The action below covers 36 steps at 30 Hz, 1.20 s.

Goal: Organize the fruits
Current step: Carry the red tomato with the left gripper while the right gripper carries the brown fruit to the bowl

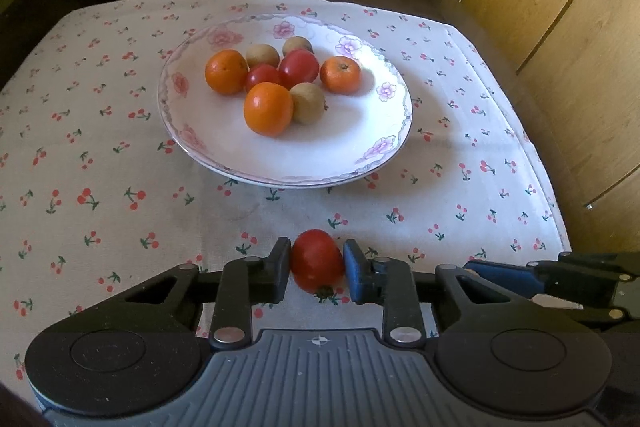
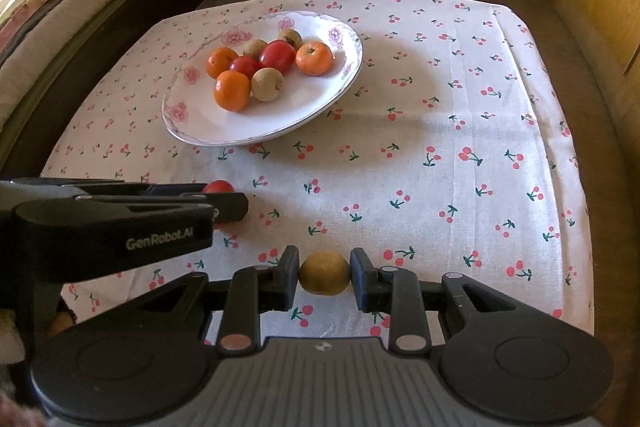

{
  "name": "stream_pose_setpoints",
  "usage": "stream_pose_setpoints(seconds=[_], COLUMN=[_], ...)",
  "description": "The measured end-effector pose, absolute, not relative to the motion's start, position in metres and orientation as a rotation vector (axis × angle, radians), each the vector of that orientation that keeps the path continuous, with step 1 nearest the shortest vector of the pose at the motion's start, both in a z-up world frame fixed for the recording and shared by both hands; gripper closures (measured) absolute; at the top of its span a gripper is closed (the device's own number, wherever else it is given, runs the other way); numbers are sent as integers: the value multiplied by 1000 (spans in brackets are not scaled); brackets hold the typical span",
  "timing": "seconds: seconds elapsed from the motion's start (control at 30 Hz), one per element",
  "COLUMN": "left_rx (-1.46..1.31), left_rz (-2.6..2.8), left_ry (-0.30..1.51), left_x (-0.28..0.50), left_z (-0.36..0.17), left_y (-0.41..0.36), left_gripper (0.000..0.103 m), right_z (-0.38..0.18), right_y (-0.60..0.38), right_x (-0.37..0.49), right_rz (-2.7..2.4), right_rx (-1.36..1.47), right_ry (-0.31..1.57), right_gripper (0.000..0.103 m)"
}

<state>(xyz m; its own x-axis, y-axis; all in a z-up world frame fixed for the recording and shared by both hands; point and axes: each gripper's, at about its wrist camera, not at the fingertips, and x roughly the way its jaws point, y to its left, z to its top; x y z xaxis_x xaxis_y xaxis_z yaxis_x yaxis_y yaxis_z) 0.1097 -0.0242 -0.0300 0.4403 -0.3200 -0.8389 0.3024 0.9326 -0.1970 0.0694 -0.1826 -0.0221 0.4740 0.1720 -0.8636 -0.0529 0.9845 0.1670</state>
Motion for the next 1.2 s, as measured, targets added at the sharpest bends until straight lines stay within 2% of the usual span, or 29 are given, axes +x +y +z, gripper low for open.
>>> stream_pose_setpoints(seconds=[0.4,0.7,1.2], left_rx=[-42,-57,-34], left_rz=[-403,-402,-402], left_ry=[1013,1072,1033], left_x=[105,108,102], left_z=[-16,-32,-25], left_y=[-17,-23,-22], left_gripper=[69,64,68], right_z=[-10,-14,-10], right_y=[-182,-186,-189], right_x=[75,75,74], right_rz=[140,126,115], right_rx=[143,149,161], right_ry=[1025,1032,1017], right_gripper=[74,74,74])
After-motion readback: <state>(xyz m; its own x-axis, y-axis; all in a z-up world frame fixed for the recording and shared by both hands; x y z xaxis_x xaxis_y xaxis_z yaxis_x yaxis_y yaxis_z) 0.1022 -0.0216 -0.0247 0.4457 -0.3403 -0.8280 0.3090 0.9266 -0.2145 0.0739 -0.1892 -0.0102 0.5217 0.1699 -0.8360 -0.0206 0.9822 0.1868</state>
